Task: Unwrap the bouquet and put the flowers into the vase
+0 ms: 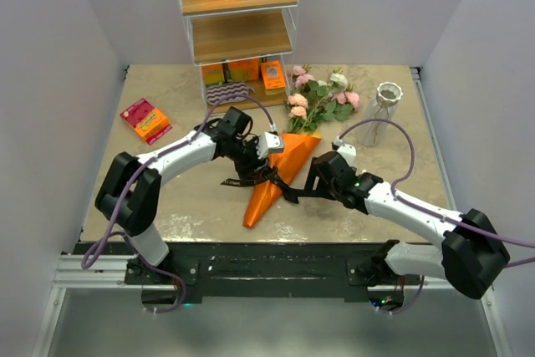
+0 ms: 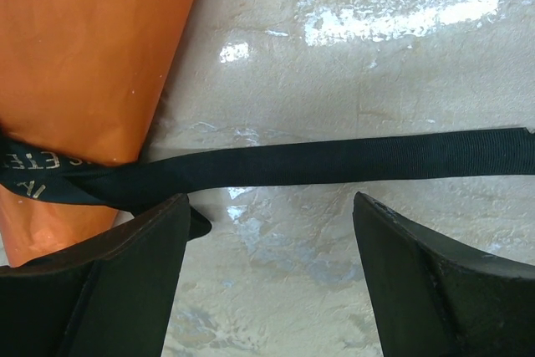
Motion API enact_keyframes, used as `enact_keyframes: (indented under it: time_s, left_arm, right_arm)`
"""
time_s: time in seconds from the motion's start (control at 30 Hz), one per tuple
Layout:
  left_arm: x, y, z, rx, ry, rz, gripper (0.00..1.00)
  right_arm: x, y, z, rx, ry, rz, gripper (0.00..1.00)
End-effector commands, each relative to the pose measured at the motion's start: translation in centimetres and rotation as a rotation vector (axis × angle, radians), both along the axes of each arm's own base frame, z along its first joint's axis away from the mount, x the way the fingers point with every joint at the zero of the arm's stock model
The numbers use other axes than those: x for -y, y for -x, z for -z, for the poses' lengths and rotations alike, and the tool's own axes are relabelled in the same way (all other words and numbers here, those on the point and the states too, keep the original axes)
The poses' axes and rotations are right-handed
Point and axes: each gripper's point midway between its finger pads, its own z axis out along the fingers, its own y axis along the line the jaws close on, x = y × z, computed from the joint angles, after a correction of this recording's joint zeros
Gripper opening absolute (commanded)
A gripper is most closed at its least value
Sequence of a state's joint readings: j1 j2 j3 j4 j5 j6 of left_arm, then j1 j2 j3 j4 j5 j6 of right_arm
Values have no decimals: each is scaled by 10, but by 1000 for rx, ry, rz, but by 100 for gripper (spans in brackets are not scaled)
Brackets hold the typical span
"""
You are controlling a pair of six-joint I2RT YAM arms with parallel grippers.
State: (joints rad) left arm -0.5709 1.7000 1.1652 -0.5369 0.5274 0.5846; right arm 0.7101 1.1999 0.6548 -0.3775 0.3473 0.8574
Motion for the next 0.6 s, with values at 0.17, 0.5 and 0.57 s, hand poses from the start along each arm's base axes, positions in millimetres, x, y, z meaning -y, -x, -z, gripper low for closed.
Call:
enact_keyframes:
  time_s: [0.17, 0.5, 0.57]
  left_arm:
    - [-5, -2, -61, 112, 47, 12, 73]
    - [0, 30, -46, -2, 92, 141, 72]
    - [2, 28, -39, -11, 93, 140, 71]
  right_arm:
    - [-6, -10, -12, 49, -28, -11, 82]
    - [-9, -11, -12, 58, -42, -21, 81]
    - [-8, -11, -15, 68, -48, -21, 82]
